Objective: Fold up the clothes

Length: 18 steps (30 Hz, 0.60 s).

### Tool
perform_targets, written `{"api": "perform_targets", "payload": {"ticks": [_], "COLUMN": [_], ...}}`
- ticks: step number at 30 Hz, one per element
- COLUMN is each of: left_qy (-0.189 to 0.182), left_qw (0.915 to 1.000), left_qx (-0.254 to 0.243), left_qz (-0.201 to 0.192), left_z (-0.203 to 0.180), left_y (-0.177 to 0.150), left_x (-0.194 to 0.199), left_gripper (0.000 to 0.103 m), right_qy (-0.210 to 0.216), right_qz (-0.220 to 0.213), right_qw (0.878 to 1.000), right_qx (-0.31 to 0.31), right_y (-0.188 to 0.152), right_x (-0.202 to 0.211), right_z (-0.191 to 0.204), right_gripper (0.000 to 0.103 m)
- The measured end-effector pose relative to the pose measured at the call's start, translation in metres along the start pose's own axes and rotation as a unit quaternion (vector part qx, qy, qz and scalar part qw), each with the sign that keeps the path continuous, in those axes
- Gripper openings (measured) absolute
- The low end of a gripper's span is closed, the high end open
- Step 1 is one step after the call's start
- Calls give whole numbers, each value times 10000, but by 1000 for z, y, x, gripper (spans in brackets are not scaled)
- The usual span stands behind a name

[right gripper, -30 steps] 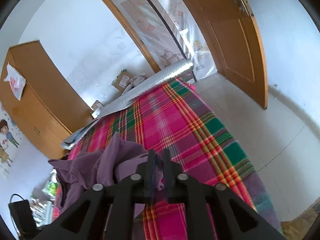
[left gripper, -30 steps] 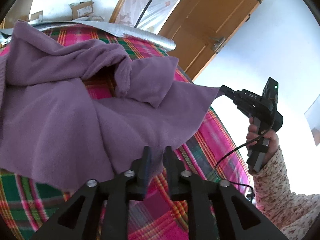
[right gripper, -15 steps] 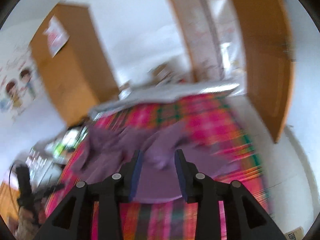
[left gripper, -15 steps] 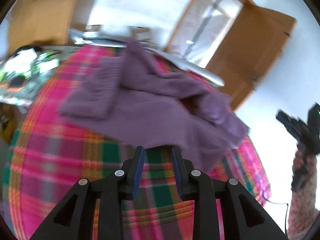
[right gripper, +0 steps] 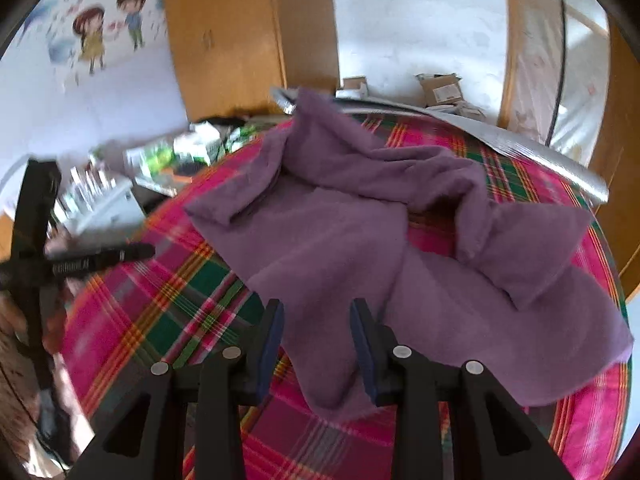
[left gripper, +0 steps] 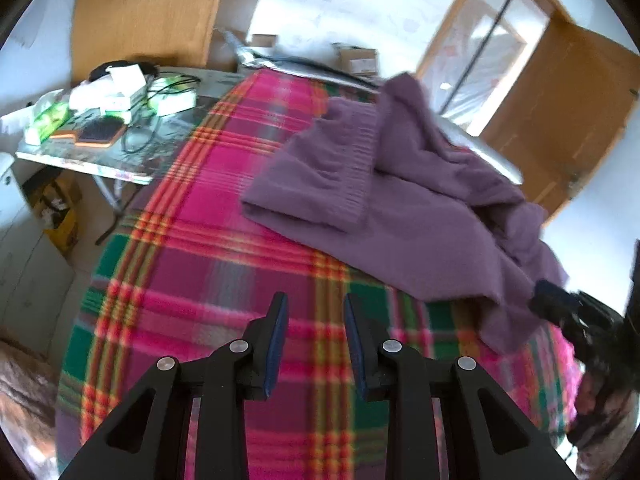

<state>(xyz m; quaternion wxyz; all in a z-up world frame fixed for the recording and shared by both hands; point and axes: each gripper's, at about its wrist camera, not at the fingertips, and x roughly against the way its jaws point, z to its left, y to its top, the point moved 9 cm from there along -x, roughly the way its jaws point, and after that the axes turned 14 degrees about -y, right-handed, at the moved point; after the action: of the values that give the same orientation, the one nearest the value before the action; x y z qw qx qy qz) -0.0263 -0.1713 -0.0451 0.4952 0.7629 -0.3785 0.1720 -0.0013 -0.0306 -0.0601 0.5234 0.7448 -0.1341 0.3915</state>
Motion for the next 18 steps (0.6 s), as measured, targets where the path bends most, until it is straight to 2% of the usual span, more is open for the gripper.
{"api": "perform_targets", "payload": {"ticks": [3, 5, 9, 12, 18], "left_qy": [113, 101, 303, 571, 1068], "left_qw": [9999, 9992, 9943, 9853, 9666], "left_qx": [-92, -380, -994, -1579, -2273], "left_qz": [-2, 54, 229, 325, 502], "left_z": [10, 7, -1, -6, -3], "left_y": [9, 13, 19, 23, 27], "left_x": [-6, -13, -28, -40, -64], "left_gripper": [29, 29, 29, 29, 29], "right_qy": [-101, -161, -457, -519, -515], "right_qz": [66, 119, 175, 277, 423], "right_qw": [9992, 9983, 9961, 9961, 9964], "right_qx": [389, 549, 738, 664, 526], "right_y": [-4, -9, -9, -10, -11], "right_x": [-17, -23, -39, -49, -58], "right_z": [16, 18, 21, 20, 13], "right_gripper": [48, 48, 48, 48, 48]}}
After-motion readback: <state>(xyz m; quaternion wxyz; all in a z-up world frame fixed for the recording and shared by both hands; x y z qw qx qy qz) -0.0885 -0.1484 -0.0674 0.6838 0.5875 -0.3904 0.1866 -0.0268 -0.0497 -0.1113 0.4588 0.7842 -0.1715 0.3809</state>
